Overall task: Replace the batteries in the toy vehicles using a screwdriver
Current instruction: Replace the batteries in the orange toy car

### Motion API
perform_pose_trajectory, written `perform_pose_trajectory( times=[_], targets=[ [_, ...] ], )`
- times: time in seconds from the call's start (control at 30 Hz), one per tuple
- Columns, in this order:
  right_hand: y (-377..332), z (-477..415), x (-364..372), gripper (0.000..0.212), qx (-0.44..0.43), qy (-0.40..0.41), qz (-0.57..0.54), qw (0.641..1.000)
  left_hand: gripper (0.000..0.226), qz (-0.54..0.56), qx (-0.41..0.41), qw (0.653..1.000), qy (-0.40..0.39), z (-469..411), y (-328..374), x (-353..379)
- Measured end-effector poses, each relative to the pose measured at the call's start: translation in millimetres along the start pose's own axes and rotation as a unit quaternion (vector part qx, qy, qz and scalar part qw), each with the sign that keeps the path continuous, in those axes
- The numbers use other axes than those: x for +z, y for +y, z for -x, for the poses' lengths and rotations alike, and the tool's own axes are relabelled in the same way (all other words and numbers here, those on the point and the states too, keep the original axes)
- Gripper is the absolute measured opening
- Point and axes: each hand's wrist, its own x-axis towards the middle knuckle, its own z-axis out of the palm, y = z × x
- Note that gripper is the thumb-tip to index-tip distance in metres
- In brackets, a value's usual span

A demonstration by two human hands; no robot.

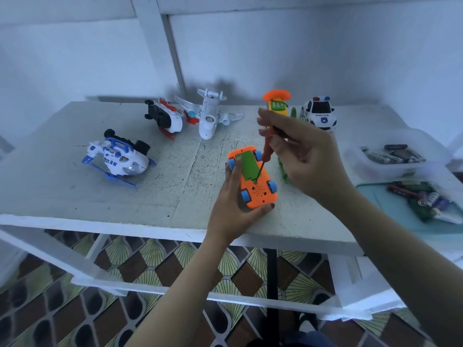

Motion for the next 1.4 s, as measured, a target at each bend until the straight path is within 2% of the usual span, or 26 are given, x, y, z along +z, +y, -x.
perform_pose_trajectory(
  times=[0.17,0.3,0.5,0.7,0.8,0.93,1.13,1.27,1.4],
  targets=[
    [1.5,1.1,-1.0,0.04,-0.074,0.035,0.09,0.993,0.109,-0.008,-0.004,1.0,-0.003,-0.4,0.1,-0.1],
    [4.6,1.6,-0.2,0.032,-0.092,0.047,0.172,0.98,0.108,-0.007,0.0,1.0,-0.004,-0.4,0.0,-0.6],
    [-2.4,0.7,-2.0,0.042,-0.053,-0.013,0.081,0.995,0.108,-0.009,0.003,1.0,-0.004,-0.5,-0.6,-0.3],
    [-3.3,-5.0,-1.6,0.036,-0.101,-0.008,0.14,0.985,0.11,-0.004,-0.001,1.0,-0.004,-1.5,-0.7,0.7],
    [-0.3,-7.3,-1.6,0.032,-0.085,0.008,0.165,0.983,0.11,0.004,-0.006,1.0,-0.006,-1.9,-1.6,1.3],
    [-2.3,-4.9,-1.9,0.044,-0.053,-0.007,0.182,0.982,0.108,-0.013,0.005,1.0,0.001,-1.0,-0.8,0.2],
    [-10.1,-6.7,-4.2,0.049,-0.004,-0.115,0.012,0.993,0.109,-0.006,0.001,1.0,-0.005,-1.1,-2.6,0.8],
    [-10.3,-8.2,-1.1,0.046,-0.048,-0.093,0.061,0.993,0.11,-0.005,-0.005,1.0,-0.003,-2.2,-1.8,1.3],
    [-11.7,-11.1,-2.4,0.023,-0.05,-0.041,0.088,0.994,0.111,0.003,-0.005,1.0,-0.002,-3.0,-1.8,2.5]
  ],
)
